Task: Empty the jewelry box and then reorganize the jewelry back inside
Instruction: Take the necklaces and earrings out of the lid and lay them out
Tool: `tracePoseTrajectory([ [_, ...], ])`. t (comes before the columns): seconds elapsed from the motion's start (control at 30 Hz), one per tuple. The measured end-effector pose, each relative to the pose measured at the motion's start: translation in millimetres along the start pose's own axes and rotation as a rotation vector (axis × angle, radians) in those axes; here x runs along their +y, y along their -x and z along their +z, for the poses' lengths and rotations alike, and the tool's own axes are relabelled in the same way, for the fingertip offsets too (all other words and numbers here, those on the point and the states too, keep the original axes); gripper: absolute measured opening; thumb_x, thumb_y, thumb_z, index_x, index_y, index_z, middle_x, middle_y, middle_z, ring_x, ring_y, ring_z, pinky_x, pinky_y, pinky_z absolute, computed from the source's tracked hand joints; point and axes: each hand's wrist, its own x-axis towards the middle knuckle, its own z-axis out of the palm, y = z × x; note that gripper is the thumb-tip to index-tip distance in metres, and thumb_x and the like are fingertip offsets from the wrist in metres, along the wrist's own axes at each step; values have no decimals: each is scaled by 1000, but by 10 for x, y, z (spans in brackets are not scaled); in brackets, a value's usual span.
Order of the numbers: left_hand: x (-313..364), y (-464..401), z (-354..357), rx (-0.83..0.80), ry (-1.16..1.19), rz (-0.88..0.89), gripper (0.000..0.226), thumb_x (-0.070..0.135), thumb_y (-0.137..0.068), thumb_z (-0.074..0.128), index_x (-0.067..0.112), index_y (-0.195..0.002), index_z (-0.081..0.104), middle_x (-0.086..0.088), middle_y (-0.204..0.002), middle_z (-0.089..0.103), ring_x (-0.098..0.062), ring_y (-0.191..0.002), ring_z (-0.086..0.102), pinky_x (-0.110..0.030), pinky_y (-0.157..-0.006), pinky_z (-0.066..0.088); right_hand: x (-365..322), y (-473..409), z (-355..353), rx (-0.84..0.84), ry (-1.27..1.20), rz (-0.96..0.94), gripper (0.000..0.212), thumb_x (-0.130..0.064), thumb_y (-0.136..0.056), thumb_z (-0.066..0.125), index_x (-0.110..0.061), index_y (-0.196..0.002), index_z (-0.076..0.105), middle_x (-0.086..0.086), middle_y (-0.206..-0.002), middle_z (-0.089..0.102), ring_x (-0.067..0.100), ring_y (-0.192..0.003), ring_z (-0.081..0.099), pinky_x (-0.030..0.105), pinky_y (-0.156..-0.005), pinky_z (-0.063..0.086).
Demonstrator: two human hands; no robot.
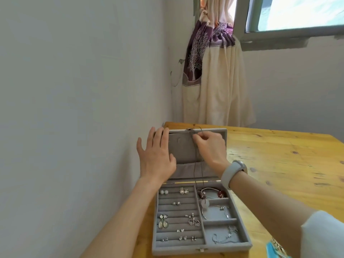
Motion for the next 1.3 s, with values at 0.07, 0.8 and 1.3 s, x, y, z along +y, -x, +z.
tracePoseTrajectory([
  [0.07, 6, -5, -13, -20, -5, -2, 71, 31, -87, 40, 18, -146, 2, 4, -153, 5, -16, -142, -6, -50, -111, 5, -147, -37, -97, -20, -192, -52, 14, -25, -84, 62, -15, -77, 69, -3, -64, 58, 8, -65, 51, 23, -61, 39],
  [0.8, 1355, 1157, -771, -457, 1700, -147, 22, 18, -88, 52, 5, -101, 64, -4, -67, 65, -15, -64, 64, -22, -66, 52, -312, 905, -2026, -300, -586, 104, 11, -10, -86, 57, -4, -79, 64, 1, -56, 52, 11, -48, 44, 17, -46, 39],
  [1.3, 2783, 2169, -181, -978, 1247, -105, 36, 4, -85, 56, 6, -121, 52, -5, -77, 62, -14, -65, 59, -21, -66, 50, 1584, 1289, -3042, 62, -489, 680, 20, -11, -95, 42, -4, -79, 51, 9, -72, 60, 6, -38, 45, 13, -37, 37],
])
